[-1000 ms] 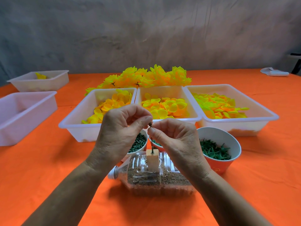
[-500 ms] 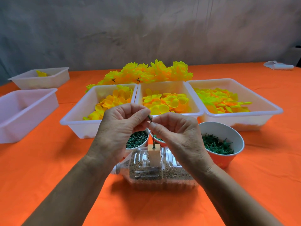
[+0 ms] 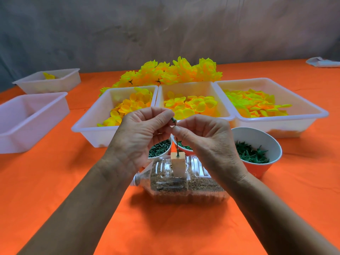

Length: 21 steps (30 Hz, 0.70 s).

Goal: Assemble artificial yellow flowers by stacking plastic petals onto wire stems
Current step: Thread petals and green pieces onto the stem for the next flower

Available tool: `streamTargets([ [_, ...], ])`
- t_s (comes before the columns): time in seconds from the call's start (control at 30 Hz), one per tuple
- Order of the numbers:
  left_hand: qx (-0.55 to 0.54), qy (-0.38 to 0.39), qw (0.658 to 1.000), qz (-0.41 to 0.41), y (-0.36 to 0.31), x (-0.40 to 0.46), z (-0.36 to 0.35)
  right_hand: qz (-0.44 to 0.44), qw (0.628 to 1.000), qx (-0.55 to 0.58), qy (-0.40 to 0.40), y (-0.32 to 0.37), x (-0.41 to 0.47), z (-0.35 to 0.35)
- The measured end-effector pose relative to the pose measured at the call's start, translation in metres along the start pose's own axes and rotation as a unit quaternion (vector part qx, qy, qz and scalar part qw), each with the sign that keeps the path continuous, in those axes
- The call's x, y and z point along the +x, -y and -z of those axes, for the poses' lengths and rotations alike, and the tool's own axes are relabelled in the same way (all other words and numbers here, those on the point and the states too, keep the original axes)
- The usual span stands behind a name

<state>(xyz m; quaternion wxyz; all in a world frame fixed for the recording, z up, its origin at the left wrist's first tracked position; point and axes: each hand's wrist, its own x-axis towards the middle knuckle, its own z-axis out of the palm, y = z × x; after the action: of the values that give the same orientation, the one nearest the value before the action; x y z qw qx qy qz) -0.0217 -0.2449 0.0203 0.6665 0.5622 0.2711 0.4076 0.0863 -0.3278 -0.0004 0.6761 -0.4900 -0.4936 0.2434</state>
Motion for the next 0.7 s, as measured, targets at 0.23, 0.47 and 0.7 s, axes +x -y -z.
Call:
streamTargets([
  [0.23, 0.032, 0.004, 0.998, -0.055, -0.0029, -0.003, -0.0004, 0.004, 1.0, -0.016, 0.001, 0.0022, 0.0003, 0.0003],
  [0.47, 0.273, 0.015, 0.923, -0.271, -0.0075, -0.005, 0.0011, 0.002, 1.0, -0.019, 0.001, 0.0018, 0.0018, -0.0004],
  [0.7, 0.155, -0.008, 0.964, -0.218, -0.002, -0.0095, -0.003, 0.0, 1.0, -0.017, 0.005, 0.0018, 0.0008, -0.0006],
])
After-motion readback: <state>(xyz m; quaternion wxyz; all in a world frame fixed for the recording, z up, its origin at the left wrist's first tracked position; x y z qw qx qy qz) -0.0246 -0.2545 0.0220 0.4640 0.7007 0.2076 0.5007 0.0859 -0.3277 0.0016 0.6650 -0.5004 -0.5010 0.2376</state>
